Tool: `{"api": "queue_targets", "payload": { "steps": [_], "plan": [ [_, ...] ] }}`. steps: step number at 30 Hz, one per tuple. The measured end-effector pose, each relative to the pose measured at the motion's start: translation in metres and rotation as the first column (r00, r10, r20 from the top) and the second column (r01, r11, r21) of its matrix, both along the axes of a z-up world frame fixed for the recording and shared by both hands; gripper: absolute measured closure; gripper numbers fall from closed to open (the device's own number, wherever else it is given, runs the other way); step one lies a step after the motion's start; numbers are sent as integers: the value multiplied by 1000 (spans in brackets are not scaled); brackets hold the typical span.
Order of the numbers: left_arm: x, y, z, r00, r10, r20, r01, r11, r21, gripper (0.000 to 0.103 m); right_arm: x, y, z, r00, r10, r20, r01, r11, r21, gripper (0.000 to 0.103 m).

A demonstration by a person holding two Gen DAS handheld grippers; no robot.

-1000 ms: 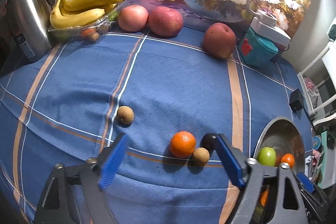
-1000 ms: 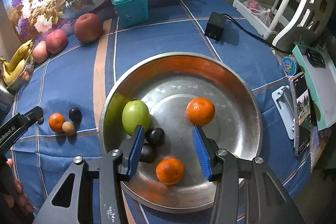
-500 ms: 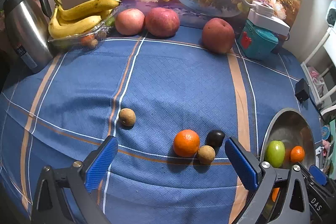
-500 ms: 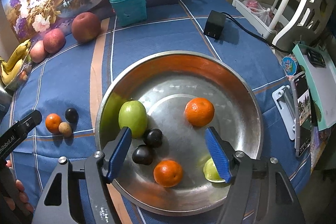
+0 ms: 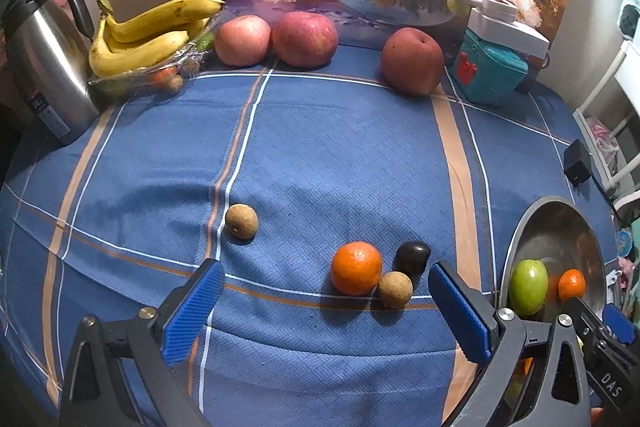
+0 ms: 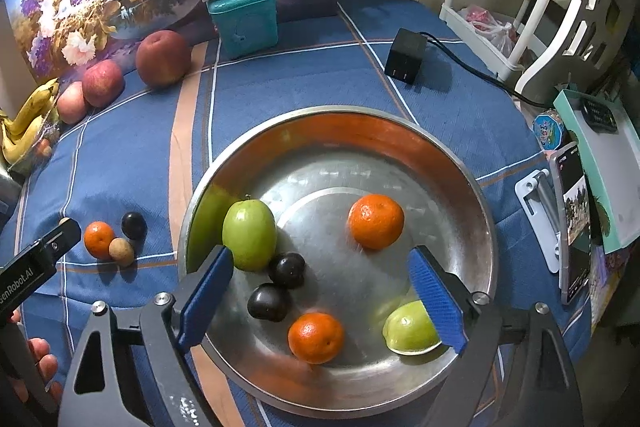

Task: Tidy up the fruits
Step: 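Move the left tool to a brown kiwi while the right tool approaches a black plum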

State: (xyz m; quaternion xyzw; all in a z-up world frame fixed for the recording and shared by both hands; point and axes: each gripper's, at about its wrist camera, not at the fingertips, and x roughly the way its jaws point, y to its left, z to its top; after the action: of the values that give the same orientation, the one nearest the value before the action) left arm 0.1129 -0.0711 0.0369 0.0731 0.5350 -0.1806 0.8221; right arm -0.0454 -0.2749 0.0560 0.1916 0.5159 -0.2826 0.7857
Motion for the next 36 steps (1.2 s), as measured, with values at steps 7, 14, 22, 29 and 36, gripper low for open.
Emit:
{"api": "queue_targets", "payload": {
  "steps": [7, 14, 22, 29, 36],
  "plan": [
    [-1, 0, 1, 1000, -12, 2, 12, 1000, -2, 0, 0, 0, 0, 1000, -10, 18, 9, 1000, 8, 13],
    [0, 2, 3, 999, -31, 14, 31, 999, 22, 0, 2, 1, 4, 999, -20, 33, 20, 1000, 7, 13],
    [4, 13, 10, 998, -34, 50, 31, 998, 61, 0, 16, 14, 3, 1000, 22, -4, -22, 1000, 2, 13],
    [13, 34, 16, 995, -19, 100, 4, 990, 141, 0, 29, 32, 3, 996, 83, -30, -83, 997, -7, 13],
    [23, 62, 25, 991, 34, 129, -54, 986, 157, 0, 41, 51, 9, 991, 131, -10, -131, 991, -7, 13]
  ]
}}
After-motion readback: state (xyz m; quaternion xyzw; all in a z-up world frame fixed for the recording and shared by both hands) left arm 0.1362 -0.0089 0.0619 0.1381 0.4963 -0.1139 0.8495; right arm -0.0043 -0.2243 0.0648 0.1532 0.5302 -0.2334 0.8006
